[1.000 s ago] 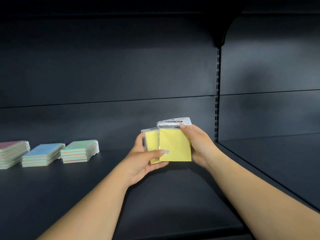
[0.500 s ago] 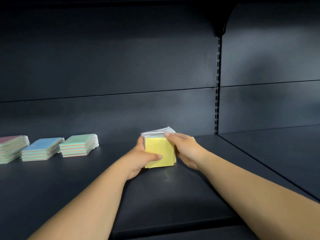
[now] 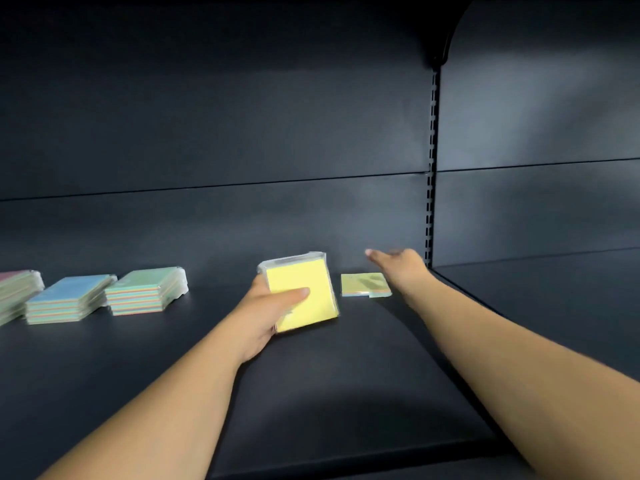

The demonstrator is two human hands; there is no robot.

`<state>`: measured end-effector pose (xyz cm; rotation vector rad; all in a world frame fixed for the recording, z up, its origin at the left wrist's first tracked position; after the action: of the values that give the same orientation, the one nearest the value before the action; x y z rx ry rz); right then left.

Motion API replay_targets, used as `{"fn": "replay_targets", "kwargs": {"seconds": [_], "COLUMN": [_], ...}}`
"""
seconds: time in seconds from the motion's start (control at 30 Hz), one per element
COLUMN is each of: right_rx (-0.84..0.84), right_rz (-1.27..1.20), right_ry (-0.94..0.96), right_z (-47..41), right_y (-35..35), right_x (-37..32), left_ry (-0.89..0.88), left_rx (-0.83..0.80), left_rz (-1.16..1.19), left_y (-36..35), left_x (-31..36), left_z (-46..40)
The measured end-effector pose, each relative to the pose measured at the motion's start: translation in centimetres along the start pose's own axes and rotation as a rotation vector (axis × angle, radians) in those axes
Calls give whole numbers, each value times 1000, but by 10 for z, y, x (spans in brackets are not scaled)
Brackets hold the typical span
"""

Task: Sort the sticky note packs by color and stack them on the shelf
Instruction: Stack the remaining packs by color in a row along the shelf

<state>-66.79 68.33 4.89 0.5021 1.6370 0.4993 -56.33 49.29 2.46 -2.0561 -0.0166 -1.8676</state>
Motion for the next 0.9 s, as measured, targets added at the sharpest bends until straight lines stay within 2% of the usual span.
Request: {"fn": "replay_targets", "kwargs": {"seconds": [0.07,0.13,0.2,0.37,0.47,0.6,0.77,0.9], "right_rx": [12,-74,-175,-276,-350,-364,-385,-388], "right_rz": [365,555,687,866,746,334,145,52], "right_ry": [-69,-129,-125,-111,-39,58,76,82], "right_z": [-15,-23,-31,-33,-38,-33,-20,-12], "right_y": [3,-9,-24,-38,-45,-51,-61,-62], "right_x": [20,35,40,37,35,21,9,0], "left_ry": [16,22,24,27,33,31,28,40], "left_rx": [49,68,66,100,145,216,382,410], "left_rz": [42,43,36,12,33,74,166,210], "left_y": [6,7,5,9,16,26,53,60], "left_x": [0,0,-1,-4,-6,-5,-2,-5], "left_z": [-1,-1,-3,-10,-13,-15,-14,-14]}}
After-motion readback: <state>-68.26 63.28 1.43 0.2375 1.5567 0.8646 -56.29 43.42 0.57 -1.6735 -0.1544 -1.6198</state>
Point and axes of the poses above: each hand's wrist, its own z-axis away from the middle knuckle, its own y-axis out of the back of the hand, x = y × z, the point moved 9 cm from there along -z, towards the middle knuckle, and after that the axes turned 12 degrees about z, right-handed, at the moved point
